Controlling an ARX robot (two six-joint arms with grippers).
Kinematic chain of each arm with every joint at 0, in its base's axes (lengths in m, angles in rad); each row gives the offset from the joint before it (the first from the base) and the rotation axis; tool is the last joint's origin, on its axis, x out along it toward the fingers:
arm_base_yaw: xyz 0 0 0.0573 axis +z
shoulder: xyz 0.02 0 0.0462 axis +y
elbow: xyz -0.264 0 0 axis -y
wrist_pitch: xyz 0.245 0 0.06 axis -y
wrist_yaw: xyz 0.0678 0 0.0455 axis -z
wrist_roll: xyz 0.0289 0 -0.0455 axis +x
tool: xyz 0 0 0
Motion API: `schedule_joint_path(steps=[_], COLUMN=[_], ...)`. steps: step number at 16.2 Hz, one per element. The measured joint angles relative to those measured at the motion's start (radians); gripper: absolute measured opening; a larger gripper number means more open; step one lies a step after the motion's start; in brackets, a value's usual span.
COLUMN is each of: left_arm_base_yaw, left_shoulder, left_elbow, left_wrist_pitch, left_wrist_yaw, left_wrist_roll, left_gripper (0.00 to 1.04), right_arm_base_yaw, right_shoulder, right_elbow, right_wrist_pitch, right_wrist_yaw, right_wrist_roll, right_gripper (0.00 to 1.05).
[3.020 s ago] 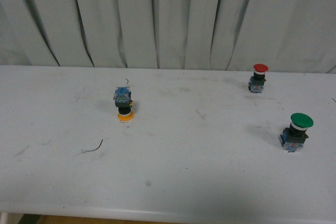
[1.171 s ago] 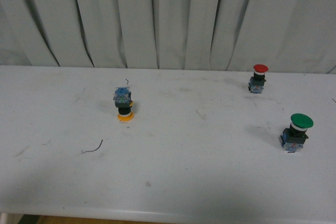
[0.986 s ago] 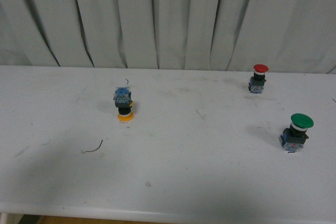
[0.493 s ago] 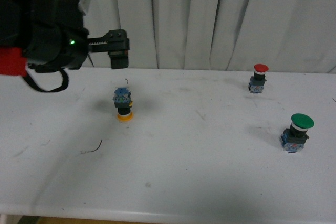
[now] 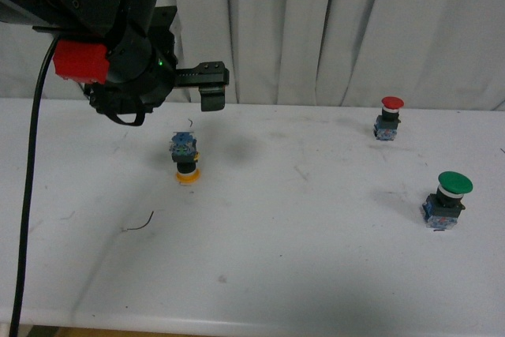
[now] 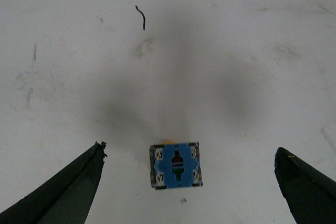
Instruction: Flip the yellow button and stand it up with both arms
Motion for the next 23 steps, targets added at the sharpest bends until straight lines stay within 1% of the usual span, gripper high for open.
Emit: schedule_joint_path(steps=[3, 4, 14, 23], left_arm_base_yaw=[0.003, 0.003, 0.009, -0.002], left_shoulder=[0.009, 0.016, 0.104, 0.14], left_elbow=[-0.03, -0.03, 0.037, 0.071], left_wrist_pitch=[0.019, 0.016, 0.037, 0.001], left_wrist_yaw=[0.039, 0.039, -0.029, -0.046], left_wrist_roll=[-0.001, 0.0, 0.053, 0.086], left_gripper=[0.98, 0.98, 0.98, 0.98], right_arm_base_yaw=[0.0, 0.0, 0.0, 0.0], right_shoulder=[0.0, 0.0, 0.0, 0.0], right_elbow=[0.0, 0.0, 0.0, 0.0], right_wrist_pitch=[0.0, 0.0, 0.0, 0.0], right_wrist_yaw=[0.0, 0.0, 0.0, 0.0], right_wrist_roll=[0.0, 0.0, 0.0, 0.0], right_gripper=[0.98, 0.98, 0.98, 0.98])
